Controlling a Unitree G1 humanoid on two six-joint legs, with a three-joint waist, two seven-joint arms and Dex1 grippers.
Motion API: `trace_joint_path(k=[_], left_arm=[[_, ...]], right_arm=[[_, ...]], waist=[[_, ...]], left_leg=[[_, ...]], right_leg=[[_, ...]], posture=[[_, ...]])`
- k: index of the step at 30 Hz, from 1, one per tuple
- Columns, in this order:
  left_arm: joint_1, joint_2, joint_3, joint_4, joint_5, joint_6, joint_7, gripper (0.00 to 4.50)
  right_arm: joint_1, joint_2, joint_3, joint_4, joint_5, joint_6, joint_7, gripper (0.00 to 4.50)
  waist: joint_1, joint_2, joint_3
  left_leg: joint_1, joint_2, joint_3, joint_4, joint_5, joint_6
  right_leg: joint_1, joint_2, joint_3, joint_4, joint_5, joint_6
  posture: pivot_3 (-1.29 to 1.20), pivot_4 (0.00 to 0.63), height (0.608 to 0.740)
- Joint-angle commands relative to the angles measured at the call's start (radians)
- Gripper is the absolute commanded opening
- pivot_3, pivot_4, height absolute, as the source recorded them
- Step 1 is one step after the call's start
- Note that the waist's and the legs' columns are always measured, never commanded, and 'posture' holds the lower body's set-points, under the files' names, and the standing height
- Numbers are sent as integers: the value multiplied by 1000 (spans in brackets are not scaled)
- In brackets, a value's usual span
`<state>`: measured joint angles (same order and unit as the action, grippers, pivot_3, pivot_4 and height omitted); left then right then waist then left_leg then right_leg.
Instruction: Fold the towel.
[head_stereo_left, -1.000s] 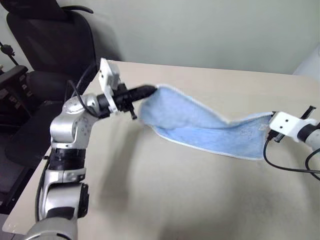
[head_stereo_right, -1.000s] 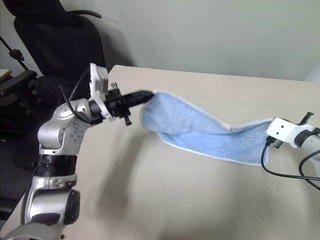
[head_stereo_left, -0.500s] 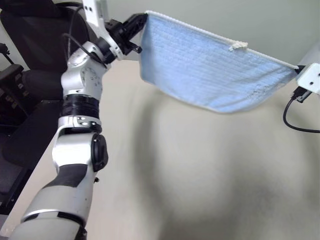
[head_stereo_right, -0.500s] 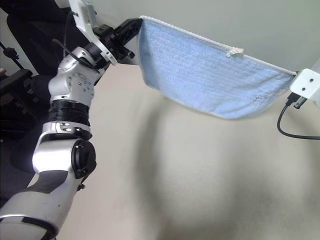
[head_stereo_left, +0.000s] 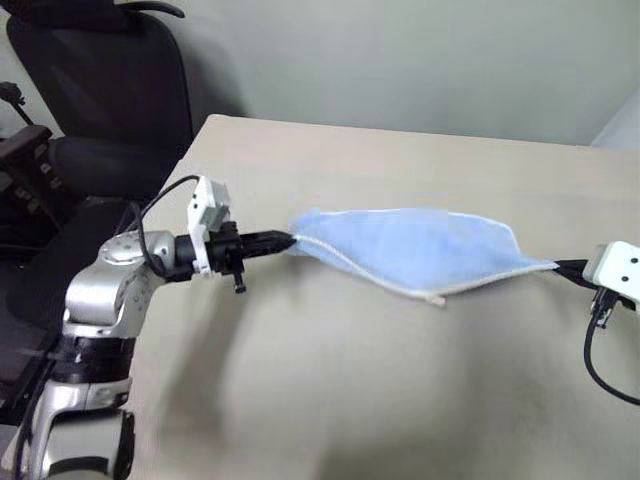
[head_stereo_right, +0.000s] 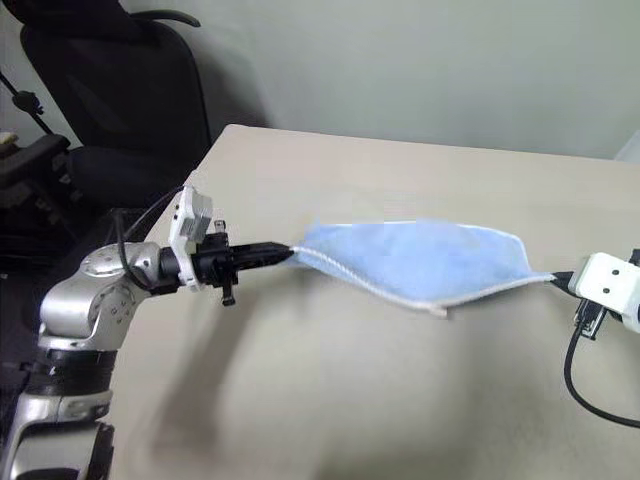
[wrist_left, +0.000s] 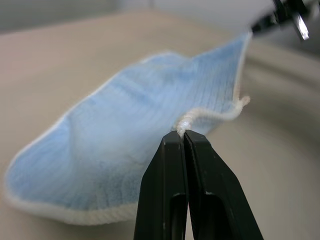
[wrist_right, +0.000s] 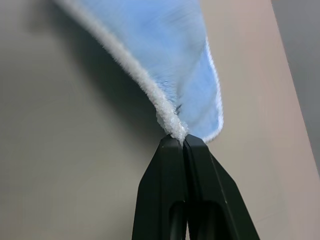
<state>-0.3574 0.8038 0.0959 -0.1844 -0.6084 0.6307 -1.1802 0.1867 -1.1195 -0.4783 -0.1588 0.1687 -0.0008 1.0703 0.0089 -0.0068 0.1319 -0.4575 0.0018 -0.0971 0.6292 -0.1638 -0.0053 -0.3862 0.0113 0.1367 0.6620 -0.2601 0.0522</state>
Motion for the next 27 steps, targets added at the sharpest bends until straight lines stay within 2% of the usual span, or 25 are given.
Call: trace_joint_path(k=[1,3,4,5,8,9,10,12,13,14,15,21,27], left_arm=[[94,28,9,-109,-43,39,-13,56],[161,47,23,-137,-58,54,-22,56],[178,49,31,-141,-64,57,-18,56],[177,41,40,-128,-65,55,0,56],[83,-33,53,-13,-20,28,130,56],[45,-56,53,34,3,22,175,56],[10,-78,52,74,23,15,214,56],[-76,-125,69,178,48,-8,288,56],[-115,-145,72,228,64,-20,321,56],[-148,-158,73,275,79,-30,344,56],[-178,-169,66,324,104,-48,363,56],[-262,-197,-10,505,213,-155,341,56],[-257,-197,-90,576,305,-233,289,56]], right_arm=[[54,5,-68,-32,23,24,48,0],[30,-7,-54,-26,39,31,62,0],[10,-13,-41,-19,41,30,66,0],[-21,-21,-16,-4,32,23,61,0],[-157,-33,92,77,-47,-23,11,0],[-205,-33,128,107,-72,-36,-6,0],[-250,-30,160,135,-90,-43,-16,0],[-358,-17,235,204,-136,-61,-43,0],[-410,-6,270,243,-160,-69,-58,0],[-458,3,303,281,-182,-77,-72,0],[-509,16,339,328,-212,-93,-88,0],[-780,121,516,612,-357,-199,-172,0],[-937,183,640,849,-475,-334,-237,0]], waist=[[0,0,0],[0,-1,1],[-1,-1,1],[-2,0,0],[-1,0,-3],[1,0,-3],[3,1,-3],[5,0,-4],[4,0,-4],[4,0,-4],[4,0,-4],[-11,1,-3],[-11,2,-3]], left_leg=[[7,-1,0,0,-1,-1],[13,-1,-2,0,0,-5],[15,-1,-3,-1,-6,-17],[19,-1,-3,-1,-7,-19],[23,-1,-4,-1,-8,-21],[23,-1,-4,-1,-8,-20],[23,-1,-4,-1,-8,-20],[23,-1,-3,0,-2,-7],[21,-1,-4,0,-3,-6],[19,0,-4,-1,-3,-7],[19,1,-4,-2,-4,-6],[17,1,-4,-3,-7,-3],[10,1,-4,-1,-8,-1]], right_leg=[[7,0,1,0,-2,-2],[9,1,1,1,-9,0],[8,1,1,1,-11,-3],[10,1,1,1,-12,-5],[13,1,1,2,-11,-8],[13,1,1,2,-6,-17],[13,0,1,3,-5,-19],[12,0,0,4,1,-11],[13,0,0,5,2,-8],[12,1,0,5,7,2],[11,1,-1,5,8,3],[10,2,1,1,6,7],[4,1,1,0,6,7]], posture=[[0,150,740],[0,150,740],[0,150,740],[0,150,740],[0,150,740],[0,150,740],[0,150,740],[0,150,740],[0,150,740],[0,150,740],[0,150,740],[0,150,740],[0,150,740]])
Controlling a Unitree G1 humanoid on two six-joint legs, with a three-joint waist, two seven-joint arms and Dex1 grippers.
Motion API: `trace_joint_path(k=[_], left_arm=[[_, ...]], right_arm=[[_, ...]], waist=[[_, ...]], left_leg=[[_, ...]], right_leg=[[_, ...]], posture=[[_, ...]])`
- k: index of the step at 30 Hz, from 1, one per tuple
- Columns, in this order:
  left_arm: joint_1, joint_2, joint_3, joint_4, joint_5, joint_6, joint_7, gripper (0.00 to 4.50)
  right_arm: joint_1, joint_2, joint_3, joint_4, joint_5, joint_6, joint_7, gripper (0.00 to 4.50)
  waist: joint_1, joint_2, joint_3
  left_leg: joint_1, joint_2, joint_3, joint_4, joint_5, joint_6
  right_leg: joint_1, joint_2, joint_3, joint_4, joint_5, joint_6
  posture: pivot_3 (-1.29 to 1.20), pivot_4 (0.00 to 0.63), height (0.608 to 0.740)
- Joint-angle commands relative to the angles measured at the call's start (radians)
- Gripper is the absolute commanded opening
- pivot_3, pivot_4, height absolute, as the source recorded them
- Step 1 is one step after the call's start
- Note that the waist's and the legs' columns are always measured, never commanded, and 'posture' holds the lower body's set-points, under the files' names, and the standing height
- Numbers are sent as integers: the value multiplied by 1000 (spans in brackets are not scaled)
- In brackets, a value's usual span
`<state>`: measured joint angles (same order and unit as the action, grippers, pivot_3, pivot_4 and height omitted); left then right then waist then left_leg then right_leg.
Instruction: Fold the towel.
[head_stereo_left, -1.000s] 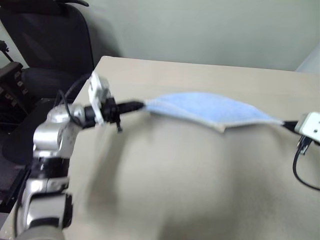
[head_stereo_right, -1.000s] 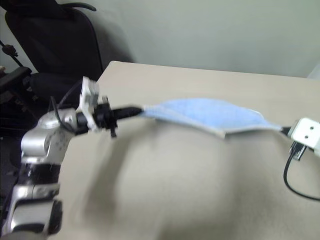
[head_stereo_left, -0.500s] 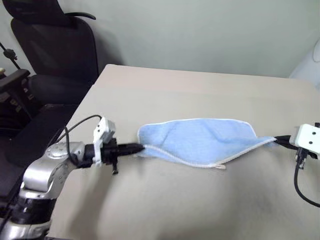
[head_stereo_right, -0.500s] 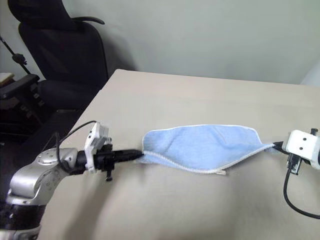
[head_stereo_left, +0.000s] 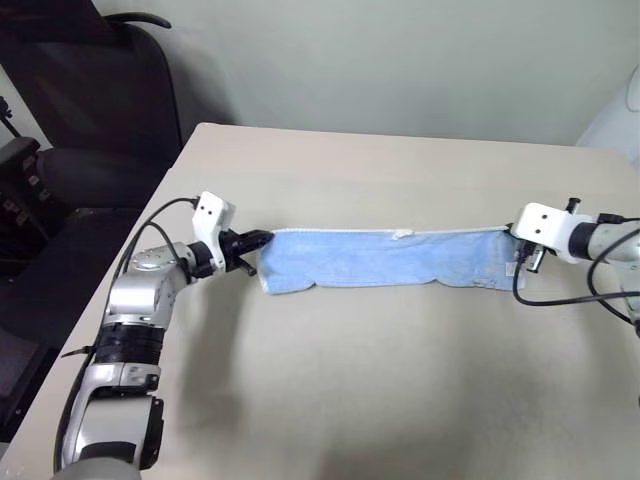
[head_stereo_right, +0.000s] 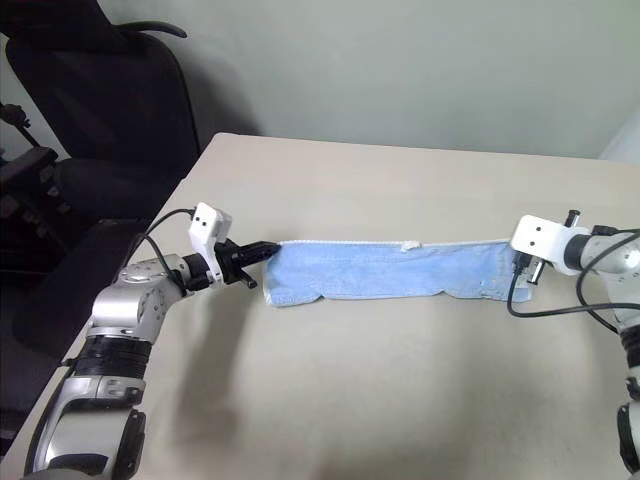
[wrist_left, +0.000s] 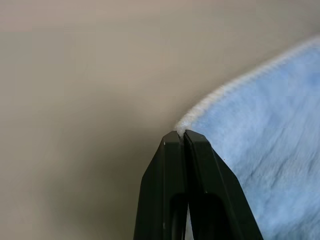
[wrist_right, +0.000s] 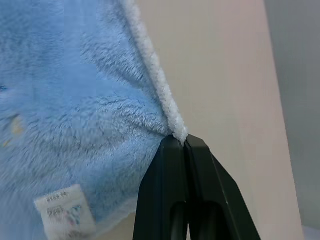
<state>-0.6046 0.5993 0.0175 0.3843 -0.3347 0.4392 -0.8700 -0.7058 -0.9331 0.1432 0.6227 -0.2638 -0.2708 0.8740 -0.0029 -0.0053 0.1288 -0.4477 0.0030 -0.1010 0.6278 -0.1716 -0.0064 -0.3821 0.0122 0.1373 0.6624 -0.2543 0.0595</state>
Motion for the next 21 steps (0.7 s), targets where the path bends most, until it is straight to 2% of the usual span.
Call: trace_joint_path(k=[1,2,3,7,11,13,16,18,21], left_arm=[[-6,8,-22,15,46,-49,-24,56],[-2,8,-30,21,58,-56,-25,56],[4,9,-36,23,66,-58,-33,506],[33,16,-24,1,65,-57,-49,1739],[59,24,-7,-10,79,-79,-27,3214],[71,21,28,-24,62,-86,-3,3938],[74,6,98,-47,27,-82,55,3938],[74,-8,132,-61,32,-112,110,3938],[78,-40,160,-112,34,-138,172,3967]], right_arm=[[-67,4,34,111,-64,-88,-63,0],[-85,9,46,142,-79,-106,-82,0],[-99,8,62,167,-104,-131,-102,444],[-130,-19,106,217,-192,-220,-200,1670],[-122,-46,109,225,-232,-274,-274,3139],[-87,-63,72,193,-205,-273,-299,3201],[1,-50,-61,99,-46,-159,-278,3201],[108,-10,-192,-44,139,46,-216,3201],[274,82,-381,-349,434,498,-179,3820]], waist=[[2,0,0],[3,0,0],[4,0,0],[3,0,0],[2,1,0],[2,1,0],[3,1,0],[7,1,0],[11,0,0]], left_leg=[[-2,0,0,0,0,1],[-3,0,0,0,-1,1],[-5,1,0,0,0,1],[-6,1,0,0,0,2],[-6,1,0,0,0,2],[-5,1,0,0,0,2],[-6,2,1,0,0,1],[-6,2,1,0,0,1],[-5,2,4,-1,1,-1]], right_leg=[[-1,0,-1,0,0,0],[-2,0,-2,1,0,0],[-4,0,-2,1,1,-1],[-5,-1,-2,1,2,-1],[-5,-1,-3,2,2,-2],[-6,-1,-3,2,2,-3],[-5,0,-3,2,2,-3],[-5,0,-3,2,2,-4],[-5,0,-3,1,1,-4]], posture=[[0,150,740],[0,150,740],[0,150,740],[0,150,740],[0,150,740],[0,150,740],[0,150,740],[0,150,740],[0,150,740]])
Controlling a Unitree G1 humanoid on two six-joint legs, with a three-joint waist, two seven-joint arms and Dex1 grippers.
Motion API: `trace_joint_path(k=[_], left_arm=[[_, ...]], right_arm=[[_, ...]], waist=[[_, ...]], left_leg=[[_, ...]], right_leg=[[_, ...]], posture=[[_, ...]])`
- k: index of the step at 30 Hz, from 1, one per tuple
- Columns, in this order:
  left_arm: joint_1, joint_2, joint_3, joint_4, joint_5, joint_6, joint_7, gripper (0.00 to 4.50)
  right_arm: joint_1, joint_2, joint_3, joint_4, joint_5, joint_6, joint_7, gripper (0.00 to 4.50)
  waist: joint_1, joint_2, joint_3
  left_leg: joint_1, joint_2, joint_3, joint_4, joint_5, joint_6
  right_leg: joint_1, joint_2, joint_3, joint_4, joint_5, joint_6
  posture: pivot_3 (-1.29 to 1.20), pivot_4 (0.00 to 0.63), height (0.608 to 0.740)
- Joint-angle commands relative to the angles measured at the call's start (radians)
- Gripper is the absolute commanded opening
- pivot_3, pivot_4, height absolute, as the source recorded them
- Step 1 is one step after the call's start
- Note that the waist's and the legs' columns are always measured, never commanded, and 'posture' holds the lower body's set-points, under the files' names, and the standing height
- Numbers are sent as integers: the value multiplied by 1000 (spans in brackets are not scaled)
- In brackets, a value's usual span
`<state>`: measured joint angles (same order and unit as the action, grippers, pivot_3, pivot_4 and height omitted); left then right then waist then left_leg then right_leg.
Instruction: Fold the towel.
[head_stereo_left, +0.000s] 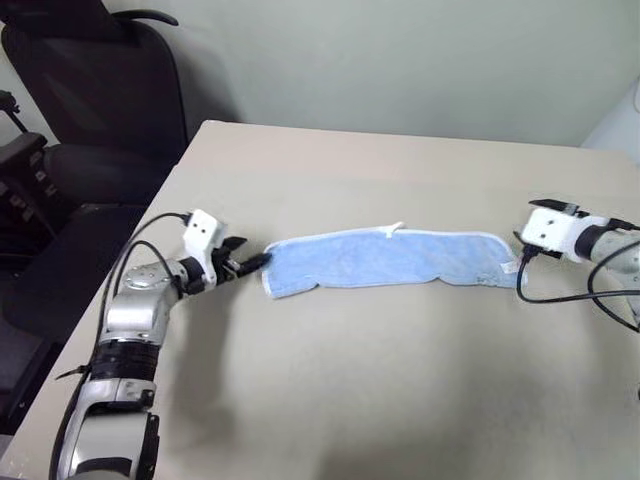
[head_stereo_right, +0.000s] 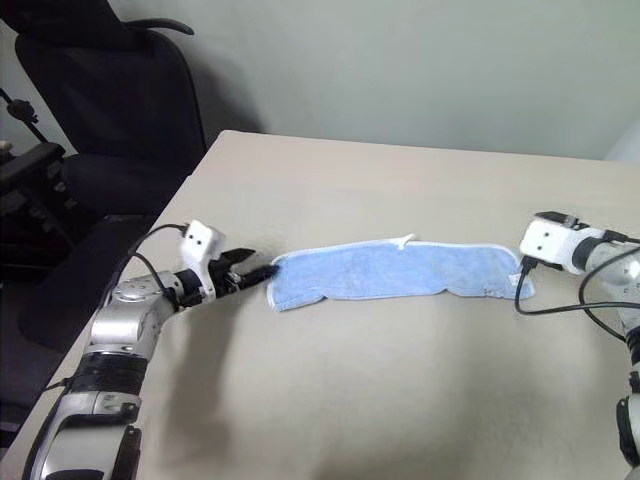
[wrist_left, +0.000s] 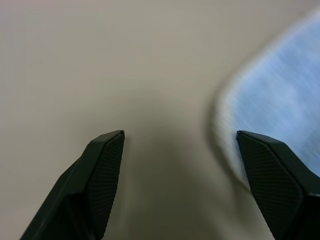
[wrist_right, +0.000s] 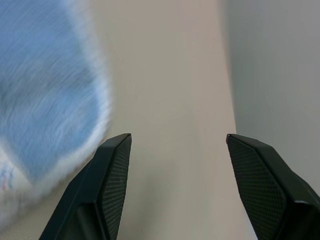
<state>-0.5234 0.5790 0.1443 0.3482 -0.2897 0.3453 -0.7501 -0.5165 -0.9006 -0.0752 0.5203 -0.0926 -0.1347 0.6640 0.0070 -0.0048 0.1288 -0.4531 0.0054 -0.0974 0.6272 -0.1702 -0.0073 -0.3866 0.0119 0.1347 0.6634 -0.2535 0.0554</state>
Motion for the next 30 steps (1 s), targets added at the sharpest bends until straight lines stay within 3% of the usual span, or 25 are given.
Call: trace_joint_path(k=[1,3,6,11,14,22,30], left_arm=[[0,-27,35,-92,-8,-51,60,3967],[9,-45,22,-150,-16,-60,56,3967],[24,-59,-6,-230,-55,-33,1,3967],[47,-61,-58,-315,-86,-8,-70,3967],[52,-62,-79,-338,-100,5,-97,3967],[78,-69,-126,-372,-90,11,-129,3967],[90,-80,-142,-386,-92,17,-129,3967]], right_arm=[[122,69,-204,-330,329,487,27,4079],[182,132,-326,-477,506,785,-33,4466],[194,238,-535,-572,722,1131,-176,4466],[223,357,-766,-646,915,1439,-316,4466],[245,406,-841,-682,973,1576,-375,4466],[178,567,-921,-687,979,1669,-523,4466],[17,609,-852,-454,896,1483,-600,4466]], waist=[[2,0,0],[3,0,0],[2,-1,0],[2,-1,0],[2,-1,0],[-9,-1,0],[-12,0,0]], left_leg=[[0,0,1,0,0,-1],[0,0,1,0,1,-1],[1,-1,2,1,2,-3],[3,-2,1,0,2,-2],[4,-2,0,0,3,-1],[7,-3,-1,0,3,0],[9,-5,-6,0,5,1]], right_leg=[[1,0,0,0,-1,0],[0,0,1,0,-3,-1],[0,0,2,1,-5,0],[1,1,3,2,-5,-1],[0,1,3,5,-5,-1],[-1,1,5,10,-5,-1],[-3,2,4,14,-9,-8]], posture=[[0,150,740],[0,150,740],[0,150,740],[0,150,740],[0,150,740],[0,150,740],[0,150,740]])
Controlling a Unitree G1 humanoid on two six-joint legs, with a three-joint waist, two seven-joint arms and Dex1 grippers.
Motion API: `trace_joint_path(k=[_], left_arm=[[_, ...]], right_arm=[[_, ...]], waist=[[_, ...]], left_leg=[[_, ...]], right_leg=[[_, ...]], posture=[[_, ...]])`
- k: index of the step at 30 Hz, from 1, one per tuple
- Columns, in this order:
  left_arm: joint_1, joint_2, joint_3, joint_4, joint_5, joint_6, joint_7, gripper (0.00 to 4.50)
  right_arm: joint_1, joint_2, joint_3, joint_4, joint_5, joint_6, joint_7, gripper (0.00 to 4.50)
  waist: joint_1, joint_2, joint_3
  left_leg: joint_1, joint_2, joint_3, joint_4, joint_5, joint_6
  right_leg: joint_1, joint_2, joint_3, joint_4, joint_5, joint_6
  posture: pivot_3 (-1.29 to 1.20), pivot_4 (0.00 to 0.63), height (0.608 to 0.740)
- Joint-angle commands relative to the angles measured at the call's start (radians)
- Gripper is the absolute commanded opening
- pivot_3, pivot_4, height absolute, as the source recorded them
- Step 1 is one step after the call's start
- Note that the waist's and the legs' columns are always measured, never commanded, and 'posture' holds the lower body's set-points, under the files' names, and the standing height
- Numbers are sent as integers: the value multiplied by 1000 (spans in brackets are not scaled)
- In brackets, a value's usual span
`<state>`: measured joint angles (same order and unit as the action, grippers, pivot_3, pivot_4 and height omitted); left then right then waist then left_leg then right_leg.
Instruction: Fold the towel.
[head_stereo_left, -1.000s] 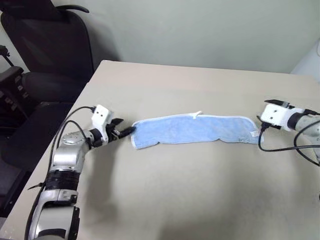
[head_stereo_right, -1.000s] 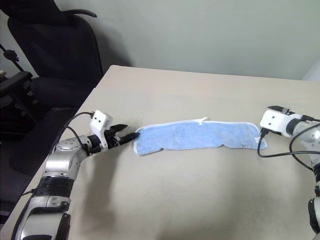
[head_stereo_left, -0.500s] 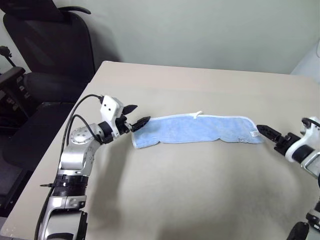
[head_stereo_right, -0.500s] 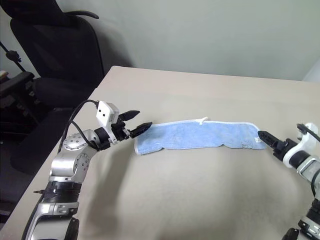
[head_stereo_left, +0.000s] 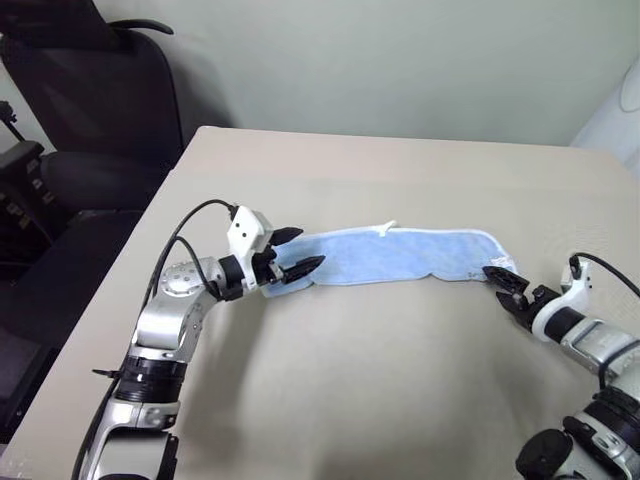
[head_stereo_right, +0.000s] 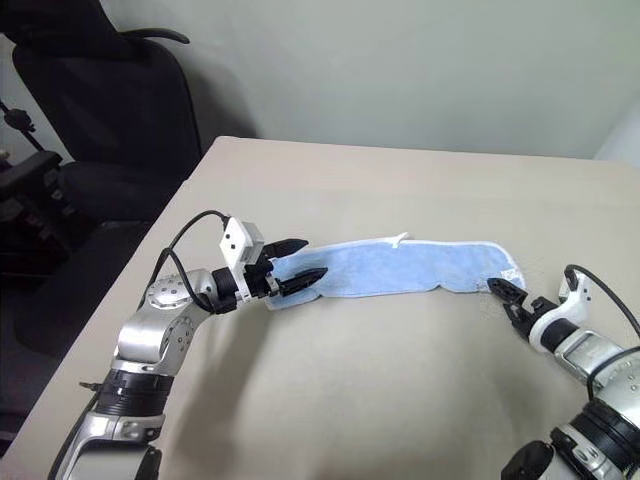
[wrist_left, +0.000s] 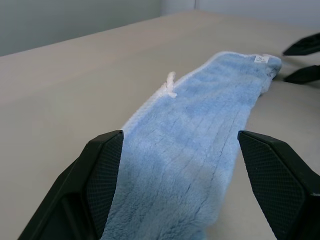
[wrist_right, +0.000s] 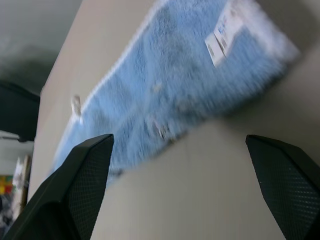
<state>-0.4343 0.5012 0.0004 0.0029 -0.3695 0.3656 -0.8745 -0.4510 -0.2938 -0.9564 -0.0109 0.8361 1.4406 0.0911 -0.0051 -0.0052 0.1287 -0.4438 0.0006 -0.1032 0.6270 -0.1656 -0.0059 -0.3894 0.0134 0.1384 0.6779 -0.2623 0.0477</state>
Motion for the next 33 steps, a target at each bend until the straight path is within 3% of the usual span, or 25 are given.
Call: trace_joint_path(k=[1,6,9,20,27,29,33], left_arm=[[3,-3,1,-41,-12,-4,-4,3967],[25,0,-5,-60,-6,-5,3,3967],[36,4,-6,-71,1,-5,11,3967],[80,18,4,-100,1,-5,32,3967],[60,17,-12,-71,14,-15,27,3967],[54,18,-14,-62,16,-16,22,3967],[49,18,-19,-56,19,-16,17,3967]], right_arm=[[-64,1,39,109,-43,-119,-30,4466],[-152,-3,67,299,-89,-294,-57,4466],[-168,-10,84,355,-94,-351,-64,3895],[-141,-91,-1,340,-11,-473,-103,46],[-118,-206,86,275,-26,-501,-27,46],[-93,-247,205,195,-69,-512,44,46],[12,-379,596,-50,-241,-632,271,46]], waist=[[-1,0,0],[-5,-1,-1],[-4,-3,-2],[10,-2,-1],[16,-1,-1],[15,-1,-1],[3,-1,-1]], left_leg=[[0,0,0,0,0,0],[0,0,0,0,0,0],[0,0,-1,0,0,0],[-2,-1,-1,-2,0,0],[-9,-1,-1,-4,-1,-2],[-9,-1,0,-5,-1,-2],[-8,0,0,-7,-1,-2]], right_leg=[[1,0,0,0,1,1],[1,0,0,0,4,5],[0,0,0,0,4,3],[0,-1,0,0,2,3],[-6,-1,-1,0,2,6],[-7,-1,-1,0,2,7],[-7,-1,-1,0,2,7]], posture=[[0,150,740],[0,150,740],[0,150,740],[0,150,740],[0,150,740],[0,150,740],[0,150,740]])
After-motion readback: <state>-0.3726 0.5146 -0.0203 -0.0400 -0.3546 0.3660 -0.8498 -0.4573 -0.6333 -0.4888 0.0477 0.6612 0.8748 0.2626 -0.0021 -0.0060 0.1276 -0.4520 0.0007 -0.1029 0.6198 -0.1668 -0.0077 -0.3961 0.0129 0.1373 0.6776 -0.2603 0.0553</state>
